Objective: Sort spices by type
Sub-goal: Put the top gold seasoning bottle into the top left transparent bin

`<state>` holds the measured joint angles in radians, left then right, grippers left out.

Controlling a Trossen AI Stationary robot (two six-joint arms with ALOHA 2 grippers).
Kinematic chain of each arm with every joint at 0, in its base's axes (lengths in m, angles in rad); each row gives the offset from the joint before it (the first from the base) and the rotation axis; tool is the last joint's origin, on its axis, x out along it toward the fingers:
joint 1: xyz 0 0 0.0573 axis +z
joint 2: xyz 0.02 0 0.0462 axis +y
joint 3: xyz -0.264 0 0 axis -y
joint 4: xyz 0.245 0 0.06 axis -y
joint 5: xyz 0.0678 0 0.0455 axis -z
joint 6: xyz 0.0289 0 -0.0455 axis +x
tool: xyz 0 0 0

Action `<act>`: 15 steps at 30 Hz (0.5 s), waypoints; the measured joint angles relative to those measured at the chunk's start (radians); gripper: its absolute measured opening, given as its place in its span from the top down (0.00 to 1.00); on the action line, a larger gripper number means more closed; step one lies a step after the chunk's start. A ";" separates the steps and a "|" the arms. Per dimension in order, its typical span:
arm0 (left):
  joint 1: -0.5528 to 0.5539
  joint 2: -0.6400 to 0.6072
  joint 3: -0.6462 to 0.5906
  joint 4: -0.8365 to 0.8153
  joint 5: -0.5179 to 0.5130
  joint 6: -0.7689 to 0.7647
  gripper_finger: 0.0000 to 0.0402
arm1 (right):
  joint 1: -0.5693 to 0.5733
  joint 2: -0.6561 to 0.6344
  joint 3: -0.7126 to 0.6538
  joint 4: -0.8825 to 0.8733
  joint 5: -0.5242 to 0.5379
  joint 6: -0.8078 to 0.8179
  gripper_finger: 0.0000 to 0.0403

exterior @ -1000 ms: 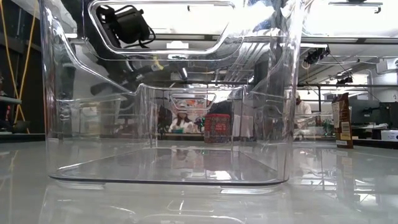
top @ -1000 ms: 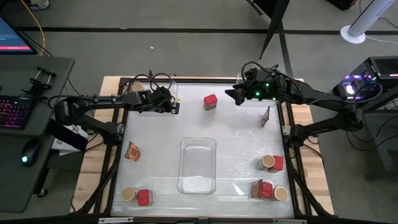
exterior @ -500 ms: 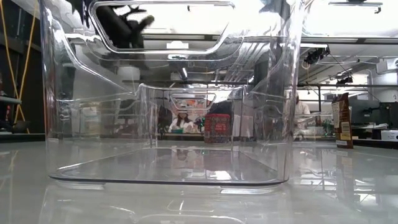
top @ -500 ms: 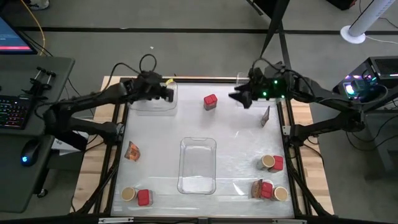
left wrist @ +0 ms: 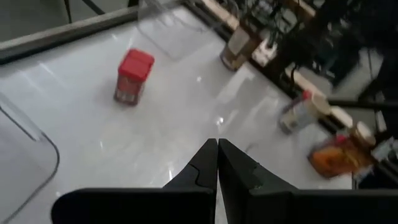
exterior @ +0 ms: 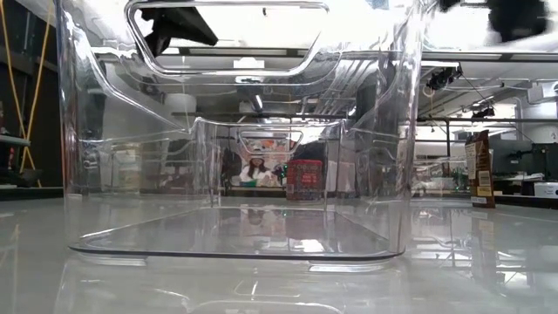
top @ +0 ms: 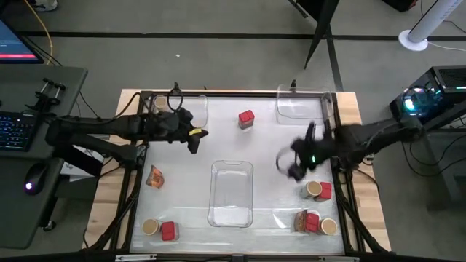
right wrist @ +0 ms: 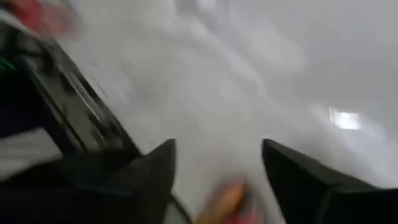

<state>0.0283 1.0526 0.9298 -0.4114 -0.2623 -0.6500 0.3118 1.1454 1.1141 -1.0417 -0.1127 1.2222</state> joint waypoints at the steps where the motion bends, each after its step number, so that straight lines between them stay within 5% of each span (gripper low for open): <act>1: 0.000 0.001 0.000 0.011 -0.012 0.000 1.00 | 0.051 0.000 -0.027 -0.011 -0.014 0.074 0.57; 5: 0.022 0.001 0.000 0.049 -0.020 0.000 1.00 | 0.228 0.000 -0.122 -0.009 -0.077 0.315 0.93; 10: 0.053 0.001 0.000 0.051 -0.017 -0.001 1.00 | 0.320 0.000 -0.183 -0.014 -0.072 0.503 0.97; 15: 0.071 0.001 0.000 0.068 -0.010 -0.001 1.00 | 0.338 0.000 -0.160 -0.063 -0.042 0.527 0.99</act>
<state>0.0993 1.0534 0.9298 -0.3436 -0.2719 -0.6506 0.6495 1.1454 0.9539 -1.1046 -0.1547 1.7489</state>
